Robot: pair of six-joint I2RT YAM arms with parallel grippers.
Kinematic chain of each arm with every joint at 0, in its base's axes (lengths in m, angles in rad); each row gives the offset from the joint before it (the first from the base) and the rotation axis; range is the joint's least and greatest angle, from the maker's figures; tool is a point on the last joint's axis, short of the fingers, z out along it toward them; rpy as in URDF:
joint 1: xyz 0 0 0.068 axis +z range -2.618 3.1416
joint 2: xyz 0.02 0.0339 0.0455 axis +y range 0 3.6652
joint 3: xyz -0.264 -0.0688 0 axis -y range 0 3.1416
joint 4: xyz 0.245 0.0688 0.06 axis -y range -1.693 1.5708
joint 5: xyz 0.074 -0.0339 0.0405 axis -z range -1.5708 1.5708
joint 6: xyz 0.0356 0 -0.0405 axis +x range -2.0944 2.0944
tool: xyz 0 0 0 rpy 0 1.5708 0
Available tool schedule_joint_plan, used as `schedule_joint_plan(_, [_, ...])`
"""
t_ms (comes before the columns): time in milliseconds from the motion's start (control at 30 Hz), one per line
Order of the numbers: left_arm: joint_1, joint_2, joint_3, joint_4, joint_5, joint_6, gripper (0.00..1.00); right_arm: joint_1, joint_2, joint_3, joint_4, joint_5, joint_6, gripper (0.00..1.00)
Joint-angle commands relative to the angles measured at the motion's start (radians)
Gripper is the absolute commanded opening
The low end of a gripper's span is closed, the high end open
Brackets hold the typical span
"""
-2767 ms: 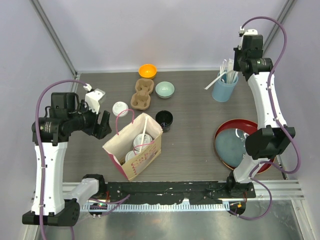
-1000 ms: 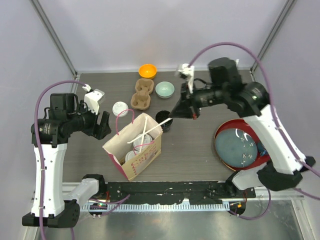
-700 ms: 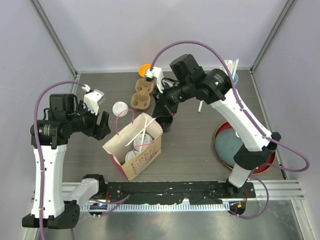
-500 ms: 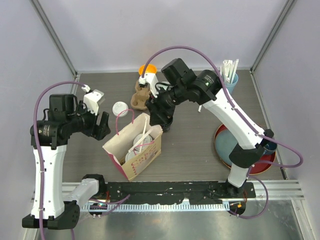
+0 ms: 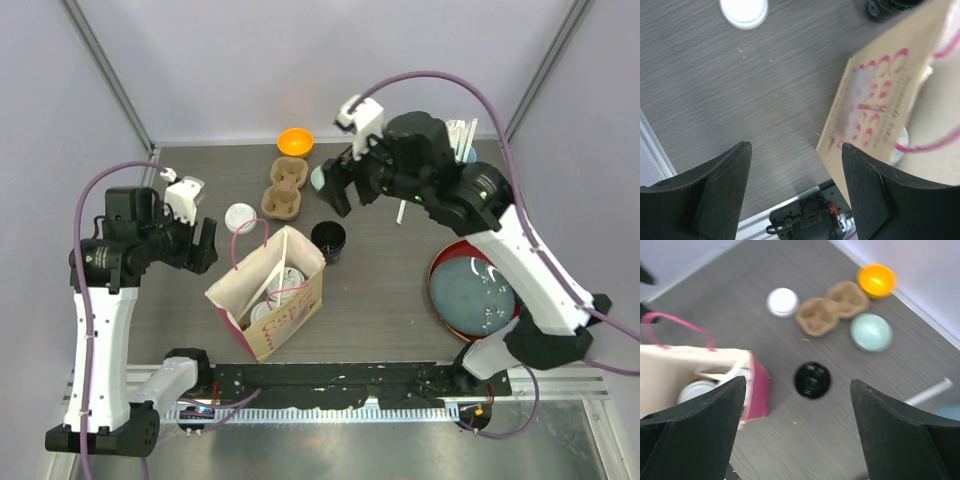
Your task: Pack the takeout coffee
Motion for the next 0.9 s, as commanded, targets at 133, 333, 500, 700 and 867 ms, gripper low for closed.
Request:
schedule_joint_plan(133, [0.017,0.019,-0.17,0.334,-0.26,-0.142,0.79,-0.339,-0.364,-0.67,0.442,0.293,0.089,0.91])
schedule_joint_plan(333, [0.039,0.011,-0.371,0.659,-0.36,-0.176,0.9,-0.482,-0.575,-1.068,0.694,0.307,0.067,0.95])
schedule_joint_plan(500, [0.072,0.037,-0.552,0.962,-0.374,-0.194,1.0,-0.53,-0.613,-1.257,0.814,0.359,0.095,0.95])
schedule_joint_plan(700, [0.082,0.022,-0.836,1.352,-0.395,-0.228,1.0,-0.567,-0.679,-1.519,1.048,0.376,0.086,0.96])
schedule_joint_plan(867, [0.082,0.031,-1.018,1.633,-0.427,-0.326,1.0,-0.579,-0.701,-1.681,1.24,0.375,0.077,0.97])
